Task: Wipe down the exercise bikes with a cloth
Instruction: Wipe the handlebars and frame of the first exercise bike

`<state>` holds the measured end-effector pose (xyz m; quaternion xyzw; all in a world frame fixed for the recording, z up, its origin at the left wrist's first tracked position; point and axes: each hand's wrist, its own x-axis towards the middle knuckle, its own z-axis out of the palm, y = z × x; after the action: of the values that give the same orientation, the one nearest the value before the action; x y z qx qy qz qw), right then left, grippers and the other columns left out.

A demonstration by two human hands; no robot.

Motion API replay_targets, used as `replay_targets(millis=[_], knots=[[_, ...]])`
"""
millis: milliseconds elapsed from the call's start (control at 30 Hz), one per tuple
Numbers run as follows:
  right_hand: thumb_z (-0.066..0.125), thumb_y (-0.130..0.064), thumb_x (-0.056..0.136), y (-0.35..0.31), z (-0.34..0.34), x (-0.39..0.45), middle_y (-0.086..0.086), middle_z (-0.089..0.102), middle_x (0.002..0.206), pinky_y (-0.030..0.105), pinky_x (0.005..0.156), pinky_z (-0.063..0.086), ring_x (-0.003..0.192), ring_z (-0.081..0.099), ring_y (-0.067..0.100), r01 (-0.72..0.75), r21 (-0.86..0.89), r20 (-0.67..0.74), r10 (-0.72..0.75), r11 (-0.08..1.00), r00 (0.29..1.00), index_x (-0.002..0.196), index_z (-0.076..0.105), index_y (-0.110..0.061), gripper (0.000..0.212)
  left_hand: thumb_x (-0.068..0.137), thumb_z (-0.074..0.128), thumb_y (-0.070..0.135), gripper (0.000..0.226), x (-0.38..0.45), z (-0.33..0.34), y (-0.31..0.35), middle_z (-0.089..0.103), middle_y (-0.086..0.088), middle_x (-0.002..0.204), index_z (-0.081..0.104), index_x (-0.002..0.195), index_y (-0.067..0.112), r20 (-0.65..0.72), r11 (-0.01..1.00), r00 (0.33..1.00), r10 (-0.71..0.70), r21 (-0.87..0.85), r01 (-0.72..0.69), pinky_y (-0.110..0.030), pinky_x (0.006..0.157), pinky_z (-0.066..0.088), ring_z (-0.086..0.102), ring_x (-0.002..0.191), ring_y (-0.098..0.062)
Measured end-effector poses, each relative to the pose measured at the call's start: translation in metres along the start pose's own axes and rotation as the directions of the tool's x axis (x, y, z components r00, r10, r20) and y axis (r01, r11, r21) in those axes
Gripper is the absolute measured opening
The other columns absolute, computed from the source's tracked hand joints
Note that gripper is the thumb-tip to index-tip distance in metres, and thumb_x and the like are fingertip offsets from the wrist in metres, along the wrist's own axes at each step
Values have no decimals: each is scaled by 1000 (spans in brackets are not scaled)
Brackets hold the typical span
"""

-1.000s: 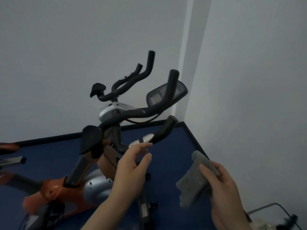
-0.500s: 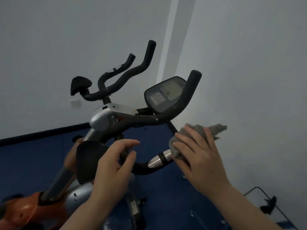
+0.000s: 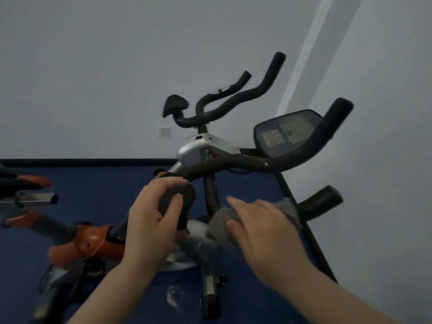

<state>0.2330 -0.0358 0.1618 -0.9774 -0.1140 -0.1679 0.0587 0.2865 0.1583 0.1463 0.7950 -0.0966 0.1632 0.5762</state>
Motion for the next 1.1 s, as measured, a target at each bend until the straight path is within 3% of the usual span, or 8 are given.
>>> replay_targets(millis=[100,233,333,467,633,733,900,1100], knots=[[42,-34,92,8,2,-13,7,69,116,41,105,38,107,63,24,10,-183,73,3,983,997,116,65,-10,42,88,57,8,37,0,-3,-10,62,14,110,61,102,43,-51,999,998,-42,15,43,-44,91,52,57,109,-7],[63,-40,85,-35,24,21,12,73,105,34,82,56,88,70,22,-107,-260,229,169,960,959,118,65,-1,51,85,55,19,30,7,0,-19,57,16,116,59,105,41,-16,997,998,-67,38,68,-43,100,46,50,116,-3],[53,-38,94,-51,29,53,19,61,127,31,77,53,96,69,23,-211,-301,298,302,930,906,138,37,7,65,83,52,26,29,24,2,-26,55,18,118,57,108,40,27,997,998,-60,52,59,-40,102,43,47,115,1],[83,-41,65,-47,26,39,9,74,78,28,51,51,55,66,18,-241,-266,280,314,933,907,112,67,4,68,84,48,32,28,51,2,-39,52,25,116,53,109,43,132,997,990,-50,71,41,-35,102,40,45,114,5],[33,-37,100,-37,53,97,12,64,114,34,70,42,98,62,29,-478,-73,259,479,875,839,131,40,-4,46,92,43,33,21,62,10,-56,57,26,107,57,105,40,241,997,969,-52,-49,66,-21,93,39,49,109,9],[30,-36,101,-32,56,105,14,60,116,37,73,38,103,58,32,-571,107,295,522,814,800,123,43,-9,37,92,42,36,22,61,13,-60,58,24,105,59,106,40,262,991,963,-69,-93,96,-25,93,41,50,108,5],[29,-42,99,-41,48,47,4,60,115,30,69,35,96,61,21,-279,-297,261,358,913,897,142,29,-12,52,90,43,36,21,60,13,-62,58,25,103,59,102,42,246,975,964,-96,-172,141,-25,90,42,52,106,4],[24,-33,102,-24,51,111,16,62,106,36,74,42,96,59,31,-542,66,399,475,838,784,110,51,-7,39,91,44,31,21,56,12,-62,61,20,99,62,100,38,217,950,966,-143,-242,195,-27,83,44,55,99,1]])
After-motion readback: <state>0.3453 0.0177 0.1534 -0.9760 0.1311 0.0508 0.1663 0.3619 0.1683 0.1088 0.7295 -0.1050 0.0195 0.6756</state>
